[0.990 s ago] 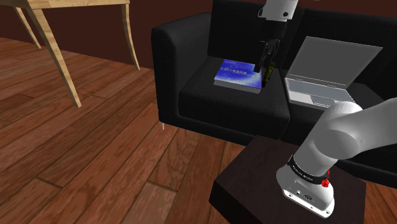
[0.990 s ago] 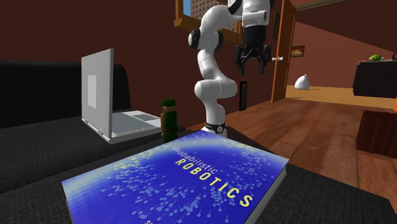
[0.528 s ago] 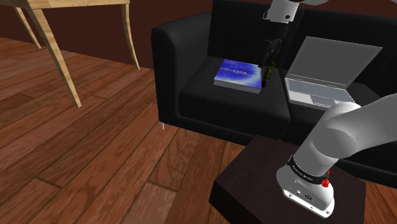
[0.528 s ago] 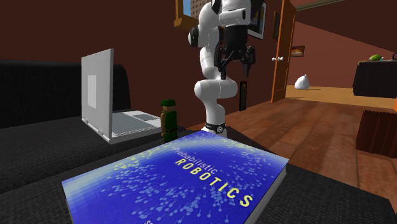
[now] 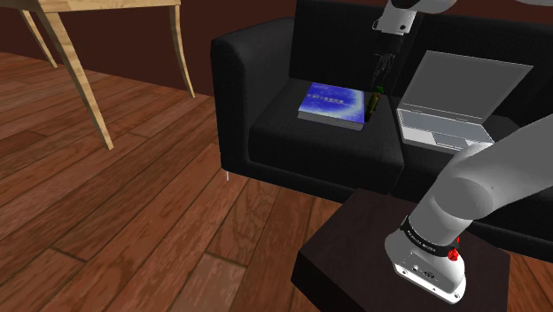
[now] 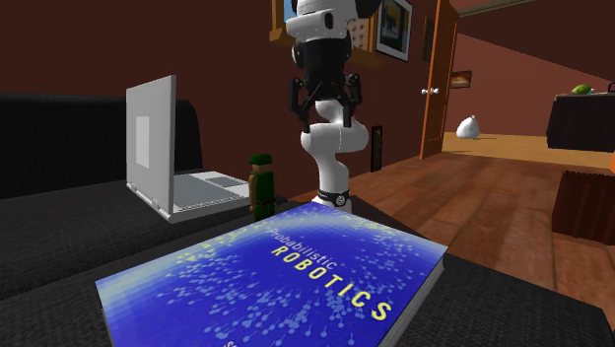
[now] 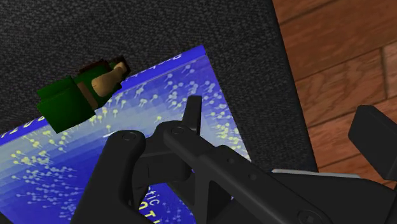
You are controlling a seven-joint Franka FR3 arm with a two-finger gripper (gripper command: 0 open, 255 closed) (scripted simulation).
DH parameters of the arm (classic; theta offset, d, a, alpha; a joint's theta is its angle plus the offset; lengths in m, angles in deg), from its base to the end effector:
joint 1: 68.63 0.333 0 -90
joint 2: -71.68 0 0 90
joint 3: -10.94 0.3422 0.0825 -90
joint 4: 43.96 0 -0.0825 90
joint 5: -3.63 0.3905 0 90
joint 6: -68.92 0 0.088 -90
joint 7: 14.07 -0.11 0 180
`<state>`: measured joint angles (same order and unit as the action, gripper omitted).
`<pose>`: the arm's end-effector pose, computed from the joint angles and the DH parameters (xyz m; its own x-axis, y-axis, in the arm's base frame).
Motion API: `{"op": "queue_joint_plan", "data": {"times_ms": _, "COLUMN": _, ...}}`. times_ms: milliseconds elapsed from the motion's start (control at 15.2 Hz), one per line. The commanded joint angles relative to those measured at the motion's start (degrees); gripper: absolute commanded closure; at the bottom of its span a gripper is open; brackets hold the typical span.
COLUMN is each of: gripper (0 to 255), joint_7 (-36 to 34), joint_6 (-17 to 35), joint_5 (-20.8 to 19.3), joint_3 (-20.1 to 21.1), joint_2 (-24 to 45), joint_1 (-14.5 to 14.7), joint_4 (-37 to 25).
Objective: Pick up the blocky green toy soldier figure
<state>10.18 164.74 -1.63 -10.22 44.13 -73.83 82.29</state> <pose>0.3474 -0.2094 0.5671 0.9990 0.0232 -0.0375 0.0193 -0.9946 -0.1017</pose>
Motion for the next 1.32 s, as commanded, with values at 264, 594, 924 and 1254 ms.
{"op": "queue_joint_plan", "data": {"times_ms": 264, "gripper": 0, "joint_7": 9.11, "joint_6": 2.53, "joint_5": 1.59, "joint_3": -7.55, "joint_2": 10.05, "joint_1": -0.73, "joint_4": -7.32}}
{"op": "queue_joint_plan", "data": {"times_ms": 594, "gripper": 0, "joint_7": 17.72, "joint_6": 3.27, "joint_5": 6.22, "joint_3": -13.52, "joint_2": 20.68, "joint_1": -1.66, "joint_4": -15.69}}
{"op": "queue_joint_plan", "data": {"times_ms": 924, "gripper": 0, "joint_7": 19.11, "joint_6": 6.27, "joint_5": 7.16, "joint_3": -14.15, "joint_2": 22.38, "joint_1": -2.05, "joint_4": -14.00}}
{"op": "queue_joint_plan", "data": {"times_ms": 1254, "gripper": 0, "joint_7": 19.51, "joint_6": 8.96, "joint_5": 7.45, "joint_3": -14.29, "joint_2": 22.89, "joint_1": -2.10, "joint_4": -11.71}}
